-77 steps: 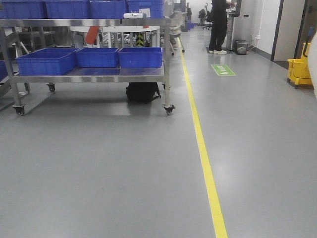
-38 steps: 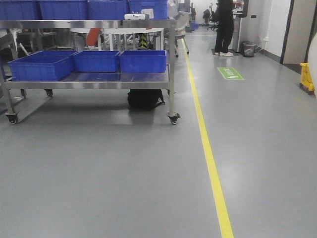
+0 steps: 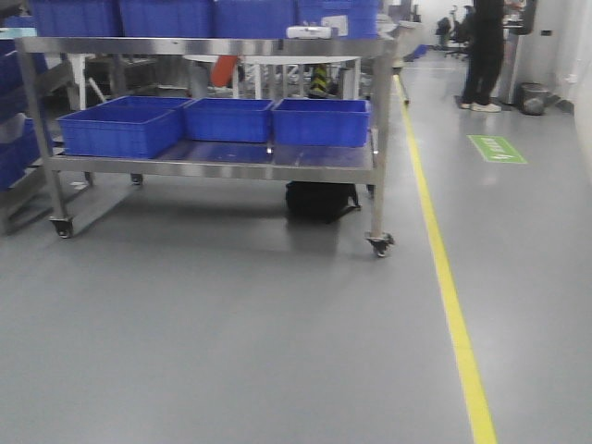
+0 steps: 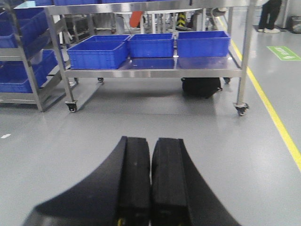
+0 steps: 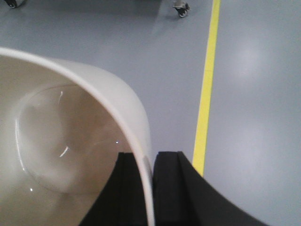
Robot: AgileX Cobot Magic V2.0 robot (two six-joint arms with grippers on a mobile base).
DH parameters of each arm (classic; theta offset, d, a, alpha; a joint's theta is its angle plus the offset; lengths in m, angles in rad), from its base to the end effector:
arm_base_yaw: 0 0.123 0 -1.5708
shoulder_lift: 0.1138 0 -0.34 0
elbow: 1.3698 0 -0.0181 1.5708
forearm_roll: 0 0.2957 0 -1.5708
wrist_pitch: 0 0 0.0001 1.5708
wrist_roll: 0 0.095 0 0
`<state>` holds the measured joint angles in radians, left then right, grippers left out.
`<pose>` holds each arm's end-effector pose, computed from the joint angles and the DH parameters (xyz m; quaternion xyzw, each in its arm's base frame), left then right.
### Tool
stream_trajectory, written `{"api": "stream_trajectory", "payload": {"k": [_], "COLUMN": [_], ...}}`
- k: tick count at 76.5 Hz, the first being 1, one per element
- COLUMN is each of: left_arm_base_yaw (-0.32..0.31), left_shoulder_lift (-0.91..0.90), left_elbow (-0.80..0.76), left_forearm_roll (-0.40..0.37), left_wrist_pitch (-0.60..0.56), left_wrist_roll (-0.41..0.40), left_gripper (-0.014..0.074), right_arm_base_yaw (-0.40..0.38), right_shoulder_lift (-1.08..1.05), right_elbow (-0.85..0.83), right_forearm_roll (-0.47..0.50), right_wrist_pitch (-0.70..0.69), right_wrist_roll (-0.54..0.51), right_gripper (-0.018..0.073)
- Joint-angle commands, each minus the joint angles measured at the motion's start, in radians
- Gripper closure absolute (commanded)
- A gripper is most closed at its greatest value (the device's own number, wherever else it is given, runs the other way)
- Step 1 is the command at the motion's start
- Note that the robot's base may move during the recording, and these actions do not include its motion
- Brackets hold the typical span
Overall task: Move white bin to right shelf second layer
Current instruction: 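Drive past the crate carts carrying the bin in the right gripper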
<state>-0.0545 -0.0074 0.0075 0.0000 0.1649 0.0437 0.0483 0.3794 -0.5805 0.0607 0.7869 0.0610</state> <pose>0.0496 -0.0027 0.1954 0.0360 0.7332 -0.0037 0.6791 0.0620 0.0071 0.3400 0.0129 0.8592 0.0573 0.5082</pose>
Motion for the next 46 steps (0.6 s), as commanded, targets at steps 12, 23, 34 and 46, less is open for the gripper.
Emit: {"api": "stream_trajectory", "payload": {"k": [12, 23, 34, 46], "left_arm_base_yaw": [-0.001, -0.001, -0.001, -0.001], "left_shoulder_lift": [-0.016, -0.016, -0.016, -0.016], "left_elbow": [0.037, 0.037, 0.037, 0.037], "left_forearm_roll": [0.0, 0.0, 0.0, 0.0], "left_wrist_pitch": [-0.087, -0.087, -0.087, -0.087], "left_wrist_roll": [-0.005, -0.005, -0.005, -0.005], "left_gripper": [0.0512, 0.0512, 0.0512, 0.0512], "right_arm_base_yaw": [-0.005, -0.005, -0.005, -0.005], "right_shoulder_lift": [0.006, 0.006, 0.006, 0.006], "right_elbow": [-0.031, -0.031, -0.031, -0.031], "right_forearm_roll": [0.009, 0.009, 0.009, 0.009], "right_wrist_pitch": [-0.085, -0.086, -0.086, -0.086], "right_wrist_roll": [-0.004, -0.004, -0.004, -0.004], "right_gripper": [0.0511, 0.0511, 0.0511, 0.0511]}}
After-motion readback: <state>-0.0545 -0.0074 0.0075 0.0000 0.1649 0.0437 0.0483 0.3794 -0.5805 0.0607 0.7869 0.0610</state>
